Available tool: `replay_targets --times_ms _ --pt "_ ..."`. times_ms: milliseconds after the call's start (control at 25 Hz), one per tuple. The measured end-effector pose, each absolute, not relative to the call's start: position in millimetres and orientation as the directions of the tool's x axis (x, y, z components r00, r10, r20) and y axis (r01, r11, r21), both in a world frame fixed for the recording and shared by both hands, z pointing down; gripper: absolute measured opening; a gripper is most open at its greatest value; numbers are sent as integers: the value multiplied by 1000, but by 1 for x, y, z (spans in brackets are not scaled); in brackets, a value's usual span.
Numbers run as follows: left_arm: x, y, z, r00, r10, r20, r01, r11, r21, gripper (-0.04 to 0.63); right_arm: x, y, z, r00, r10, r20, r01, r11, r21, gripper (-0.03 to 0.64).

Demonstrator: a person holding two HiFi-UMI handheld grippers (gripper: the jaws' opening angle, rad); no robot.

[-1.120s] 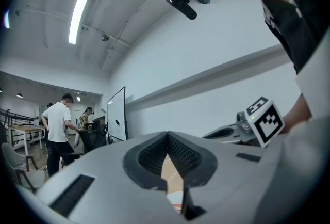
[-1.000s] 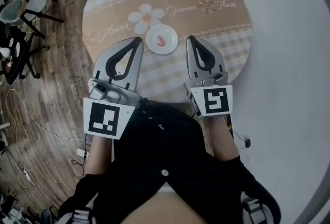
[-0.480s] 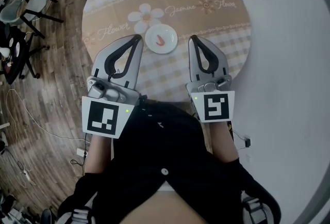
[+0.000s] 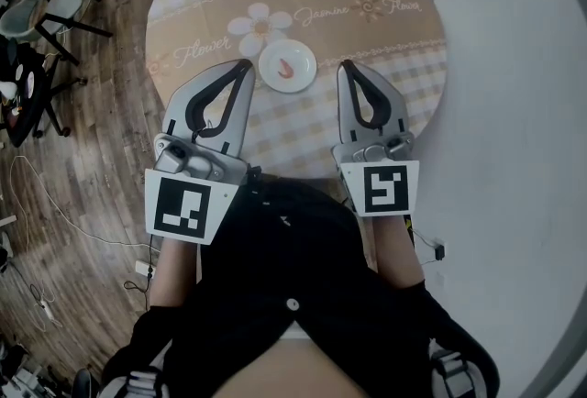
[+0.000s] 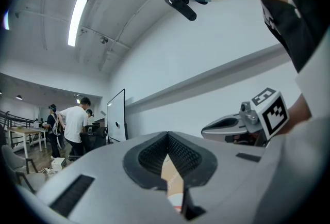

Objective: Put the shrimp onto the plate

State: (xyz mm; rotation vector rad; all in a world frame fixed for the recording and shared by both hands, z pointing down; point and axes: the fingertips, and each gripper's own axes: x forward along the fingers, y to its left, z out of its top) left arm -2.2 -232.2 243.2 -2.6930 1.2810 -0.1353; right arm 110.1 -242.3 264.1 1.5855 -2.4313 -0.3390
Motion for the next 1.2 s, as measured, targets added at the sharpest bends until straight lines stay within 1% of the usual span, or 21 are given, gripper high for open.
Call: replay_targets --times_ms 920,1200 --pt "-5 -231 245 632 -775 12 -761 -623 -181 3 103 -241 267 -402 -913 65 -860 401 317 2" --pt "-8 -231 245 631 -776 10 -761 -621 -185 3 100 -240 272 -403 -911 88 -856 409 315 2"
